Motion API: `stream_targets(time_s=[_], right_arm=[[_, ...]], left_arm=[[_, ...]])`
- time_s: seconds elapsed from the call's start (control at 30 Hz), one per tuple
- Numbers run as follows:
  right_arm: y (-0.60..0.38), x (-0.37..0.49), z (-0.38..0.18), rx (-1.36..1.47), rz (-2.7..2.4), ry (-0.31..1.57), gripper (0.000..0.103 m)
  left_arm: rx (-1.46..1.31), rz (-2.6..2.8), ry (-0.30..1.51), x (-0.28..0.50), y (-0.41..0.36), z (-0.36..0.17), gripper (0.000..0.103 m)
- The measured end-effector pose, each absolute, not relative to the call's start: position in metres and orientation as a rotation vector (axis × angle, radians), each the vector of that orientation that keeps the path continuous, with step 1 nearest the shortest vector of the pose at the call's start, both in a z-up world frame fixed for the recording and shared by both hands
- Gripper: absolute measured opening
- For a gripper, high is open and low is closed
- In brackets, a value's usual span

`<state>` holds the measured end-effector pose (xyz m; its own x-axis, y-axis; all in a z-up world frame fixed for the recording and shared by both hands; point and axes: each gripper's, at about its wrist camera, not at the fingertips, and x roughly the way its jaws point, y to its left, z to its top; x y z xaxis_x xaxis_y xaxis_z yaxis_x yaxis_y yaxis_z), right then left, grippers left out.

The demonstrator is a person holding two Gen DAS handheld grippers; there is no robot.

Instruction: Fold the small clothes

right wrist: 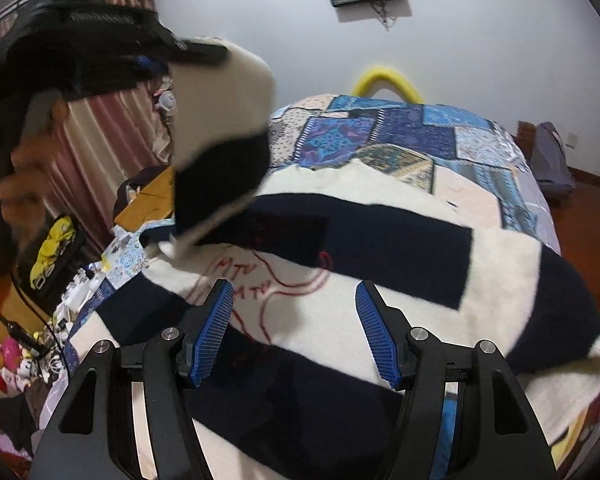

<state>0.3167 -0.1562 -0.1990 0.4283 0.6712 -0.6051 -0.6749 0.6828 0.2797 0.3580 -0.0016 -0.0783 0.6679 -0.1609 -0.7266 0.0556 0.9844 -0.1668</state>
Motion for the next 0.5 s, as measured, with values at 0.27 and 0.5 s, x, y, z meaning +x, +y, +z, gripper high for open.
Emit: stream_targets(time_s=[0.27,0.5], right_arm=[[-0.178,0.322,-0.212,0.011,0.773,0.801,0.06],[-0.166,0.334,-0.22,0.01,0.768,0.826,0.06]], left_arm=[[-0.026,-0.142,0.882,0.355,-0.041,-0.116,0.031],[0.026,-0.102,0.787,0.328,0.0,-0.092,0.065]])
